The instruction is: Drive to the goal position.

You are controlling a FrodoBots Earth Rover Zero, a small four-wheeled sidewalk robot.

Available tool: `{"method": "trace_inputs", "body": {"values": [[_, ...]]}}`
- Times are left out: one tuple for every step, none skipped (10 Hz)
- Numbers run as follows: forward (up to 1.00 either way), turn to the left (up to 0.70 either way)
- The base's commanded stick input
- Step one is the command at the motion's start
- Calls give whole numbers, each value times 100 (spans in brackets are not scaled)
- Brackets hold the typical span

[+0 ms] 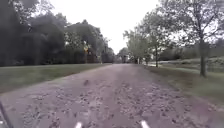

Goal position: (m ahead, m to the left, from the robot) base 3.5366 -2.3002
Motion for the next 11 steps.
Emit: {"method": "trace_inputs", "body": {"values": [[70,0],[70,0],[70,0],[70,0],[70,0],[70,0],[70,0],[70,0],[70,0],[70,0],[70,0]]}}
